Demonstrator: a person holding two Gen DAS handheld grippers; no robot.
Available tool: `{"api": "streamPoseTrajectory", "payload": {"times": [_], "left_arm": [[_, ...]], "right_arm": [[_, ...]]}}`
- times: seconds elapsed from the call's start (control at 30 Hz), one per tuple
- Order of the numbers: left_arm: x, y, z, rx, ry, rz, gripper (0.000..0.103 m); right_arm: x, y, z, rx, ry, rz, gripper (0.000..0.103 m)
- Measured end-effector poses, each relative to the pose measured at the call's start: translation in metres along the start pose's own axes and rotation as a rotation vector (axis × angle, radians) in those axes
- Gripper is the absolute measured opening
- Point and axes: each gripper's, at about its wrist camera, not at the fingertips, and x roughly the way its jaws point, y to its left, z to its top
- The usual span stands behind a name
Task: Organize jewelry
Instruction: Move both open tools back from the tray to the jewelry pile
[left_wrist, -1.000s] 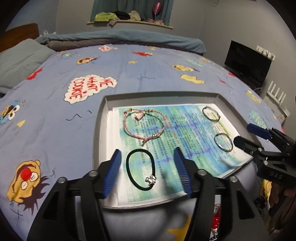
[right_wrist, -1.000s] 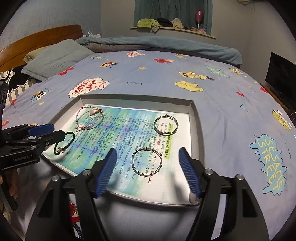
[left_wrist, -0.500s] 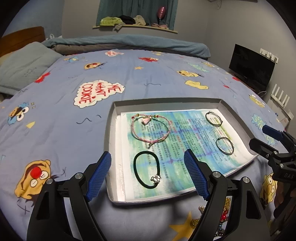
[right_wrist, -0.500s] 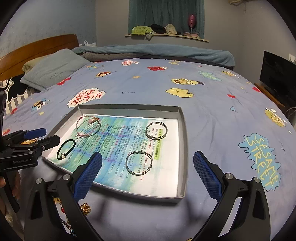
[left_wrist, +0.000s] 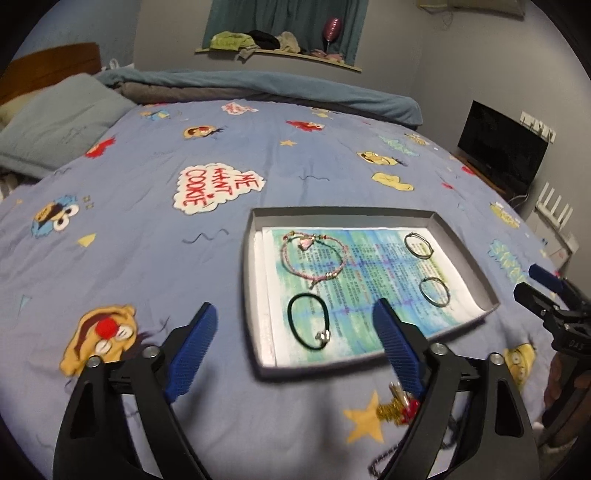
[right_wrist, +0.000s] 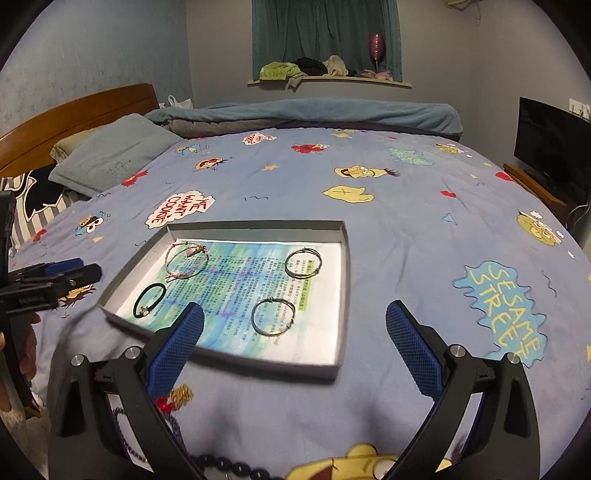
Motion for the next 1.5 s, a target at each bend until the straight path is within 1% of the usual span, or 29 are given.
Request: {"api": "streamPoseTrajectory", "payload": {"times": [0.13, 0.3, 0.4, 0.57, 0.67, 0.83, 0.97, 1.07, 1.13, 1.17, 1.23, 1.3, 1.33, 1.4, 1.5], "left_arm": [[-0.018, 0.004, -0.01, -0.009, -0.004, 0.002, 0.092], [-0.033, 0.0, -0.026, 0.012, 0.001, 0.016, 0.092], [-0.036, -0.005, -0.039, 0.016, 0.015, -0.006, 0.092], [-0.027, -0.024, -0.056, 0.061, 0.052, -0.037, 0.092], [-0.016, -0.035, -0.063, 0.095, 0.075, -0.039, 0.092], [0.003, -0.052, -0.075, 0.129, 0.106, -0.076, 0.092], [0.014, -0.065, -0.079, 0.175, 0.101, -0.08, 0.091], [0.018, -0.071, -0.078, 0.186, 0.094, -0.1, 0.082], [0.023, -0.076, -0.076, 0.194, 0.094, -0.107, 0.066], [0.026, -0.078, -0.076, 0.199, 0.099, -0.111, 0.062], [0.032, -0.082, -0.075, 0.209, 0.108, -0.113, 0.051], [0.036, -0.086, -0.074, 0.217, 0.107, -0.121, 0.048], [0.038, -0.087, -0.073, 0.22, 0.106, -0.123, 0.045], [0.042, -0.09, -0.071, 0.228, 0.101, -0.131, 0.04], [0.05, -0.094, -0.068, 0.237, 0.113, -0.137, 0.04]], "right_arm": [[-0.013, -0.007, -0.006, -0.001, 0.014, 0.0, 0.097], [-0.03, -0.017, -0.017, -0.002, 0.02, -0.017, 0.097], [-0.038, -0.022, -0.029, -0.004, 0.031, -0.034, 0.097], [-0.041, -0.032, -0.052, 0.012, 0.06, -0.055, 0.097], [-0.039, -0.032, -0.065, 0.021, 0.086, -0.038, 0.097], [-0.03, -0.023, -0.085, -0.017, 0.132, -0.003, 0.097], [-0.024, -0.016, -0.097, -0.045, 0.161, 0.037, 0.097], [-0.021, -0.013, -0.101, -0.052, 0.179, 0.073, 0.097], [-0.018, -0.011, -0.104, -0.06, 0.191, 0.083, 0.097], [-0.017, -0.01, -0.106, -0.065, 0.197, 0.089, 0.097], [-0.015, -0.008, -0.109, -0.079, 0.206, 0.099, 0.095], [-0.013, -0.007, -0.11, -0.085, 0.212, 0.099, 0.084], [-0.013, -0.005, -0.111, -0.086, 0.215, 0.101, 0.081], [-0.012, -0.005, -0.112, -0.089, 0.222, 0.107, 0.071], [-0.012, -0.005, -0.113, -0.096, 0.223, 0.112, 0.068]]}}
